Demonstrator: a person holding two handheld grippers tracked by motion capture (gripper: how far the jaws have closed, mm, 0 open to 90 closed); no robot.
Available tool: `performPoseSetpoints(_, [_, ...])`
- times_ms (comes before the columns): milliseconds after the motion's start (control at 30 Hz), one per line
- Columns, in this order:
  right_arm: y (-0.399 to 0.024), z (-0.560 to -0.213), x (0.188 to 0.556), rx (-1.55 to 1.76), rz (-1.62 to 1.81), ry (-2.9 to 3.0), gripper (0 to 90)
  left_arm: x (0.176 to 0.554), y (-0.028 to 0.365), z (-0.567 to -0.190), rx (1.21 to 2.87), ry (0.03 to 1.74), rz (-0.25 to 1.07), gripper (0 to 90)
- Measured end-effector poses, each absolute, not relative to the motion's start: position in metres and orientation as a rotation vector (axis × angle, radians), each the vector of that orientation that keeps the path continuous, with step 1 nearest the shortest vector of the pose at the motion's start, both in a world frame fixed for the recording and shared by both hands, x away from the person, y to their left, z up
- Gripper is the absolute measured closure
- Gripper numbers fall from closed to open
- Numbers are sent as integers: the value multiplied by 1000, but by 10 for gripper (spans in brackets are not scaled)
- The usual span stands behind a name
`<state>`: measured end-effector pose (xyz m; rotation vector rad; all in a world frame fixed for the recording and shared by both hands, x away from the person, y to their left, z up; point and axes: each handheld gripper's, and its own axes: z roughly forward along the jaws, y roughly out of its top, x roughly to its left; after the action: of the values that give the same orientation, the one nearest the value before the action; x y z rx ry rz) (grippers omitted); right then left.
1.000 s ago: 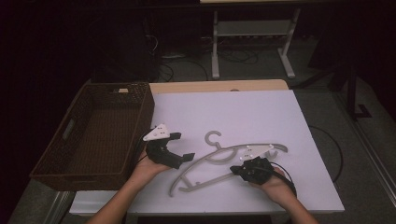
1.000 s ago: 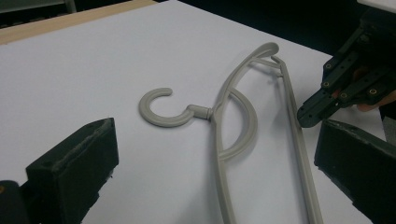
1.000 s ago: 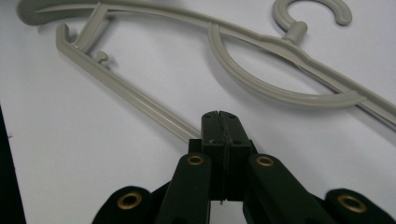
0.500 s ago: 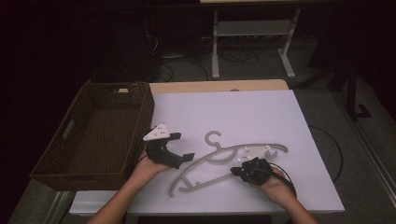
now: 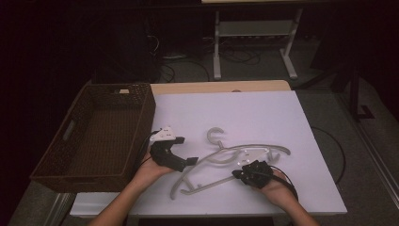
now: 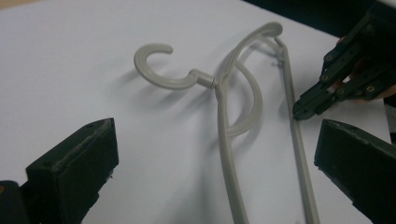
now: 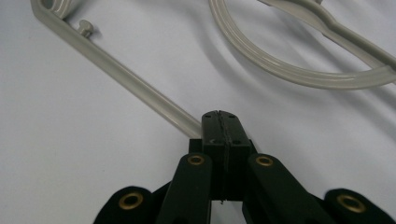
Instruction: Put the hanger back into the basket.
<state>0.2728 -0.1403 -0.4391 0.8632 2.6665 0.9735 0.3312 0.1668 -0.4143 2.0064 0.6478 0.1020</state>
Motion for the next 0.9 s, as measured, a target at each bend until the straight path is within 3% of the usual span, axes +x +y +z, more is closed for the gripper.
performPoseSetpoints(433, [-140,-439,273,869,972,2663,897,341,139,-432,2180,624,45,0])
performPoseSetpoints(700, [-140,-440,273,881,979,2664,897,348,122,-440,2248,636,56,150])
performPoseSetpoints(900, [-141,-439,273,879,980,2667,897,347,114,-442,2289,621,56,316])
